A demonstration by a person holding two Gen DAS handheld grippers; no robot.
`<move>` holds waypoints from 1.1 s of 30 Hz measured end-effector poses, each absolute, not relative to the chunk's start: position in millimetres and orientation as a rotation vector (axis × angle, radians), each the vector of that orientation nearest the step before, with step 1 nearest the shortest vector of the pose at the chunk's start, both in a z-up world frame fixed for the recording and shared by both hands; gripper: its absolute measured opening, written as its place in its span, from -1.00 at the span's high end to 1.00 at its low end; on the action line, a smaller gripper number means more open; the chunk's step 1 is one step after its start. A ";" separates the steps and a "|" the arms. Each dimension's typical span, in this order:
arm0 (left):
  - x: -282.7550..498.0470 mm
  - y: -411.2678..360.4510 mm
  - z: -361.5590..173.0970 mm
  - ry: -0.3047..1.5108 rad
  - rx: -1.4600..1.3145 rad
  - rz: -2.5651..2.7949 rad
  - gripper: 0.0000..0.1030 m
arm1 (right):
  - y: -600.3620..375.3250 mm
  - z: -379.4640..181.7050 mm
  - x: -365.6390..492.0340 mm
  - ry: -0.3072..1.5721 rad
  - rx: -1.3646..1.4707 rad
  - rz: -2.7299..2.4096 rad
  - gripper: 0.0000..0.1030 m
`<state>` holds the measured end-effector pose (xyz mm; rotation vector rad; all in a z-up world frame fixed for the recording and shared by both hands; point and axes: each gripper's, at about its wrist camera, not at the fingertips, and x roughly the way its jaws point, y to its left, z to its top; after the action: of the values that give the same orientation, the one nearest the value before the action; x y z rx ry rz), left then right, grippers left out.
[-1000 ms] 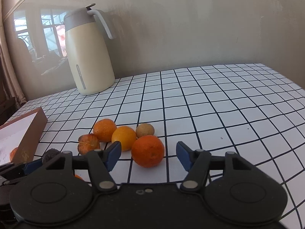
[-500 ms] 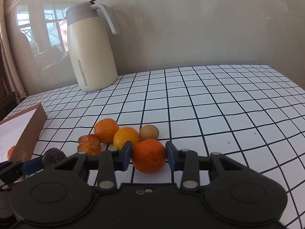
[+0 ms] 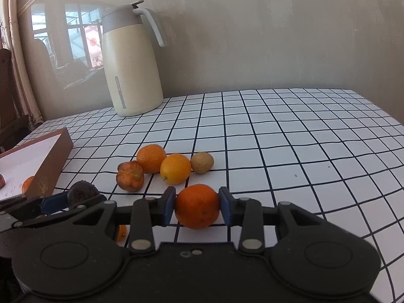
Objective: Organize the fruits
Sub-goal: 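Carry the dark brown fruit and the orange over the cardboard box with both tools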
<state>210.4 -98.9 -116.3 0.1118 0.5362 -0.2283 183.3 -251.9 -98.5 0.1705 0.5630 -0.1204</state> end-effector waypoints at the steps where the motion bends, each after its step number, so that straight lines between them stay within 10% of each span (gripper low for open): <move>1: 208.6 -97.7 -115.9 0.533 0.112 -0.229 0.18 | -251.6 -97.1 180.1 0.561 0.173 -0.119 0.45; 33: 143.3 -2.8 -91.3 0.448 0.095 -0.126 0.19 | -167.0 -73.8 119.1 0.485 0.108 0.066 0.45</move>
<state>143.3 -2.8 -91.3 0.0953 0.4484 -0.1263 119.1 -167.0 -73.8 0.1081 0.4855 0.0664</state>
